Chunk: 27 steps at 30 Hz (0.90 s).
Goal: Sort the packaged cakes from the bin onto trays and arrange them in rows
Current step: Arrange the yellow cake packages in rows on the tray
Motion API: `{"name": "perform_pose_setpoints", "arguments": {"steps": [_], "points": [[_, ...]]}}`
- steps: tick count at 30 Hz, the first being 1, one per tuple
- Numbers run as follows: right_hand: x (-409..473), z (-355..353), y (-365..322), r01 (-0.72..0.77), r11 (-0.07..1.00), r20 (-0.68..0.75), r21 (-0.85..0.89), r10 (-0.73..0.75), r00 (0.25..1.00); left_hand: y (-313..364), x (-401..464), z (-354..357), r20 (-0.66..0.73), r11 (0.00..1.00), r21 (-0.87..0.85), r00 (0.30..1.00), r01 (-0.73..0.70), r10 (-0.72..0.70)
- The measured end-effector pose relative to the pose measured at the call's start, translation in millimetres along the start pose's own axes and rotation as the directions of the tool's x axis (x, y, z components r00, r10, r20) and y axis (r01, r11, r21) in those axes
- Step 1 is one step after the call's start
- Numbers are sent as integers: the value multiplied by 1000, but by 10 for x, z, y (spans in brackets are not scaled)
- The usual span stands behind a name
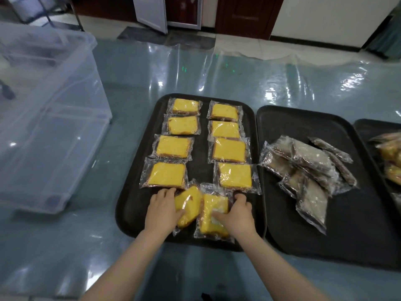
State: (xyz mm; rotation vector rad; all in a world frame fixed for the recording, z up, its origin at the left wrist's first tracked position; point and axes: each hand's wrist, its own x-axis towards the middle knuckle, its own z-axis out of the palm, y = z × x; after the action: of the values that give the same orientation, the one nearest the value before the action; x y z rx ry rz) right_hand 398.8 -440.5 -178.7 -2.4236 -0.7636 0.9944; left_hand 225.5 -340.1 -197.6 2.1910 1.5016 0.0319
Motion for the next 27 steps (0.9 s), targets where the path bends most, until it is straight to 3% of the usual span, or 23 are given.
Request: {"name": "perform_pose_setpoints", "arguments": {"steps": [2, 5, 11, 14, 16, 19, 22, 25, 27], "points": [[-5, -17, 8, -60, 992, 37, 107, 57, 998, 62, 59, -72, 91, 999, 50, 996, -5, 0], [-11, -52, 82, -89, 969, 69, 230, 75, 995, 85, 122, -182, 201, 1000, -19, 980, 5, -1], [-33, -280, 124, -109, 851, 103, 514, 65, 993, -25, 143, -466, 186, 986, -159, 979, -54, 84], [-70, -424, 112, -51, 842, 61, 537, 22, 998, -30, 153, -615, 230, 982, -174, 967, -74, 114], [-85, -523, 117, 34, 852, -26, 522, -24, 999, -42, 148, -668, 173, 984, -143, 976, -107, 131], [-88, -648, 141, 205, 881, -183, 425, -139, 973, -106, 120, -702, 107, 972, -179, 979, -150, 171], [-49, -683, 181, 438, 896, -293, 79, -399, 869, -201, 55, -686, 97, 957, -184, 965, -223, 243], [-2, -545, 262, 573, 734, -178, -363, -659, 731, -255, -49, -599, -39, 922, 14, 921, -387, 387], [-5, -390, 359, 592, 662, -17, -460, -673, 739, -265, -109, -517, -127, 840, 192, 836, -508, 534]]}}
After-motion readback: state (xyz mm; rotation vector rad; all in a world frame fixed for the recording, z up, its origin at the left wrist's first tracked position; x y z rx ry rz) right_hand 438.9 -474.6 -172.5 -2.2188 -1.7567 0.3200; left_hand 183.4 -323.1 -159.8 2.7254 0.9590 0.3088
